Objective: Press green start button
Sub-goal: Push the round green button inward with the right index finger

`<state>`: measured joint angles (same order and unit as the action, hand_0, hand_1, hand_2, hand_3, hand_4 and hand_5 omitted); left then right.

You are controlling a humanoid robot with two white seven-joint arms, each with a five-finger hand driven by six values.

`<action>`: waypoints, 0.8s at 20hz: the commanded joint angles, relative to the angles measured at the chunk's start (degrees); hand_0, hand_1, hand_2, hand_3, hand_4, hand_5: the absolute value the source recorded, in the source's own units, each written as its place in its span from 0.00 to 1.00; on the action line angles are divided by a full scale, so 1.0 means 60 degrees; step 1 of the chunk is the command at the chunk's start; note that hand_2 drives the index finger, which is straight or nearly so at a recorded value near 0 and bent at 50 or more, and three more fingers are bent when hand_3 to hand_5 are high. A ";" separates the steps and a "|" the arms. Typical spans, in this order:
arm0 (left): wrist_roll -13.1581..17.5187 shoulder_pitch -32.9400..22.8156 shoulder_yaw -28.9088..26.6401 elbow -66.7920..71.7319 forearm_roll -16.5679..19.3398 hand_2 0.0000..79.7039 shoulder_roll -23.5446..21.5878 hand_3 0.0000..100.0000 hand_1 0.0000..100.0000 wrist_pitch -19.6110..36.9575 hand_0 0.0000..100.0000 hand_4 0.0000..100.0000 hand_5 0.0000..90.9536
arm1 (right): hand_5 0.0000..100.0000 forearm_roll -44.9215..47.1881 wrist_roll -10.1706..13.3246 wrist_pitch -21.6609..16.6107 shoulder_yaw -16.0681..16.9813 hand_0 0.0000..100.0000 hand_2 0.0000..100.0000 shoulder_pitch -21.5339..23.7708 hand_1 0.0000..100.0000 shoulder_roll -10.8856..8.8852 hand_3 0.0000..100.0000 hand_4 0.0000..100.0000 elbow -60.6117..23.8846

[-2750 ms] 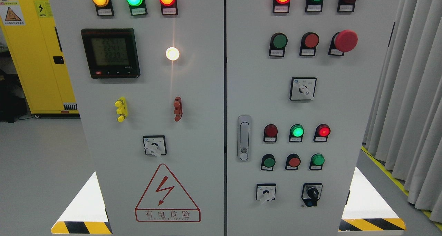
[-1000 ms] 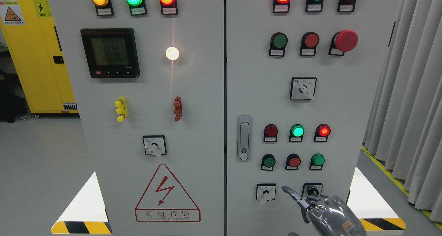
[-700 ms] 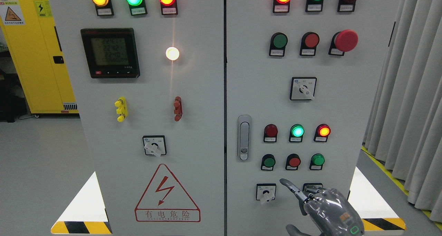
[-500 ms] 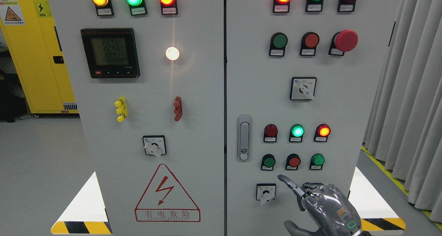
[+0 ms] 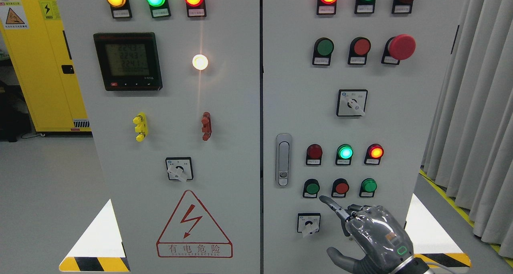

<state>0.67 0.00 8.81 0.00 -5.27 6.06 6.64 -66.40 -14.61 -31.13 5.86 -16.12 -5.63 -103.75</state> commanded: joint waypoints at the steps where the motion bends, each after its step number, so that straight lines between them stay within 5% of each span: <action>1: 0.0006 0.0278 0.0011 -0.0264 0.0000 0.00 0.0000 0.00 0.56 -0.0008 0.12 0.00 0.00 | 0.76 -0.0051 -0.0010 0.0032 -0.0185 0.30 0.00 -0.0155 0.66 0.0015 0.76 0.70 0.0372; 16: 0.0006 0.0278 0.0011 -0.0264 0.0000 0.00 0.0000 0.00 0.56 -0.0008 0.12 0.00 0.00 | 0.75 -0.0212 -0.0010 0.0149 -0.0258 0.31 0.00 -0.0462 0.66 0.0000 0.76 0.71 0.0563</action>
<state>0.67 0.00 8.81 0.00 -5.27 6.06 6.64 -67.57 -14.66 -30.25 4.74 -18.34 -5.58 -101.20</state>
